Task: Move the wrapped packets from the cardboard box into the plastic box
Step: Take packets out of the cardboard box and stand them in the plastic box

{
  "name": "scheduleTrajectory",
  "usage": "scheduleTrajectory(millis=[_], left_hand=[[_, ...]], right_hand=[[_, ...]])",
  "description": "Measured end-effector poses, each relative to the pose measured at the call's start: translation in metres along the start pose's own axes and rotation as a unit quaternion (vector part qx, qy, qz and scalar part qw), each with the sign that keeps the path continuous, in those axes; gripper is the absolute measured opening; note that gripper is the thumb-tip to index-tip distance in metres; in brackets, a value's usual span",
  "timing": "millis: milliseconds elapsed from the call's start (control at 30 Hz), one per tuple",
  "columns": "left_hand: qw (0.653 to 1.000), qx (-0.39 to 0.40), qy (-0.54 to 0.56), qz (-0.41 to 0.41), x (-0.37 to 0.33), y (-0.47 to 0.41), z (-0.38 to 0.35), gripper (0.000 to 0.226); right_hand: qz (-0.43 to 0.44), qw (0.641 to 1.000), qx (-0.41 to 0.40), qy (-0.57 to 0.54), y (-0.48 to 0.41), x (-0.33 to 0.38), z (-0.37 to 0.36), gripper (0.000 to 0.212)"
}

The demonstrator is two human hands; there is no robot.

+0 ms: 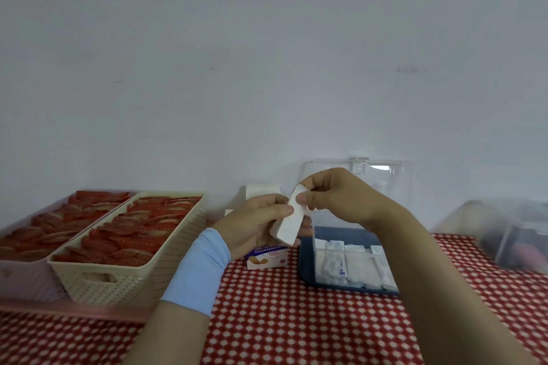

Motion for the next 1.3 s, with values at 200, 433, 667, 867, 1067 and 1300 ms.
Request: scheduleTrajectory(millis=[200,433,667,867,1067,1300], left_hand=[[0.929,-0.142,-0.331,-0.087,-0.027,0.000,-0.007,0.008],[0.918,-0.160,-0.349,-0.102,-0.029,-0.006,-0.031,0.005],[0.924,-0.147,-0.344,-0.080,-0.017,-0.017,-0.051,0.005],[0.852,-0.122,-0.505,-0.069,-0.016,-0.027,-0.049,0.019],[0.816,-0.061,-0.568,-0.083,-0.018,-0.034,-0.048,0.028],[0.748,0.042,-0.653,-0.109,-0.006,-0.035,-0.056,0.039]], right_hand=[[-0.008,0.999,-0.035,0.035,0.007,0.006,0.017,0.009],[-0.058,0.997,-0.040,-0.010,0.021,-0.005,0.031,0.012],[-0.155,0.981,-0.020,-0.111,0.027,-0.036,0.039,0.017],[-0.172,0.978,-0.101,-0.062,0.021,-0.058,0.061,0.014],[-0.227,0.969,-0.075,0.069,0.003,-0.076,0.042,0.016],[-0.288,0.950,0.002,0.121,-0.020,-0.092,0.004,0.021]])
Point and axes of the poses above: each hand's wrist, its own y-axis away from the middle knuckle, its own z-axis out of the back of the hand, x = y × z, the point moved 6 cm from there along -y, towards the middle knuckle, and after that the axes turned 5 degrees about -z, right-handed, at the moved point
